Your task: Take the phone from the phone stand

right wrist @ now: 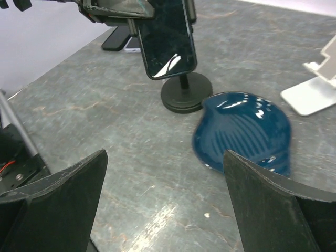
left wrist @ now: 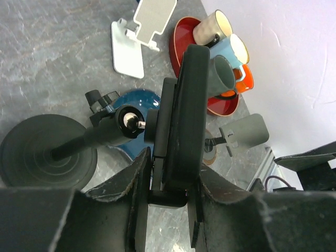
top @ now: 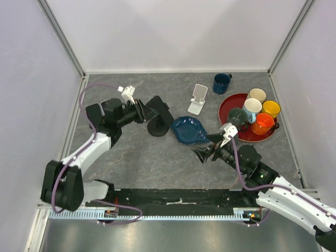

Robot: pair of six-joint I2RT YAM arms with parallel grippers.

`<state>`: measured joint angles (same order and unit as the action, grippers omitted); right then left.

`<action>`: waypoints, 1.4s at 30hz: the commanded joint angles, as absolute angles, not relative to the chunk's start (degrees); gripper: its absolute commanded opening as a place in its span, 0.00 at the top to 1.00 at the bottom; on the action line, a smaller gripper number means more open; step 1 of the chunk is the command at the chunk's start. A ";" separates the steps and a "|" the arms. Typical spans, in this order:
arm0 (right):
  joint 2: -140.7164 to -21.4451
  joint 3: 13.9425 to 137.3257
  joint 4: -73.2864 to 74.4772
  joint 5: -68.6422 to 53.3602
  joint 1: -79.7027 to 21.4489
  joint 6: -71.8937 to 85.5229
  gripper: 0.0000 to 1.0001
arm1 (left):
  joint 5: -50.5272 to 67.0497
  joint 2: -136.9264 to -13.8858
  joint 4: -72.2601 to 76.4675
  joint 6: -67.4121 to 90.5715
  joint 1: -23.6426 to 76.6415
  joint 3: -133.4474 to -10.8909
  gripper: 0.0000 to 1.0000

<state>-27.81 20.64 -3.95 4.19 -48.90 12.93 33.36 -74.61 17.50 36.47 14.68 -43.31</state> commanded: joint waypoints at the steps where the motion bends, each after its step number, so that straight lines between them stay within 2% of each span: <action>1: -30.05 23.64 -3.16 -4.39 -48.96 15.90 0.02 | 23.40 -66.19 15.47 35.50 19.24 -38.26 0.98; 7: -30.85 21.45 -6.15 -5.98 -49.13 18.89 0.02 | 15.14 -55.65 12.76 38.84 23.20 -31.12 0.98; 16: -36.12 21.71 -10.80 -5.63 -51.59 20.57 0.02 | 4.23 -46.23 3.70 42.79 28.74 -29.97 0.98; 23: -41.21 22.85 -12.66 -1.15 -56.24 20.92 0.02 | 0.18 -45.97 5.53 48.77 33.39 -26.81 0.98; 32: -44.91 25.40 -9.93 6.76 -59.76 21.01 0.02 | -10.72 -50.36 4.92 52.47 43.76 -31.02 0.98; 42: -46.76 27.07 -7.91 9.40 -61.52 20.57 0.02 | -18.63 -51.77 5.10 55.63 49.48 -31.20 0.97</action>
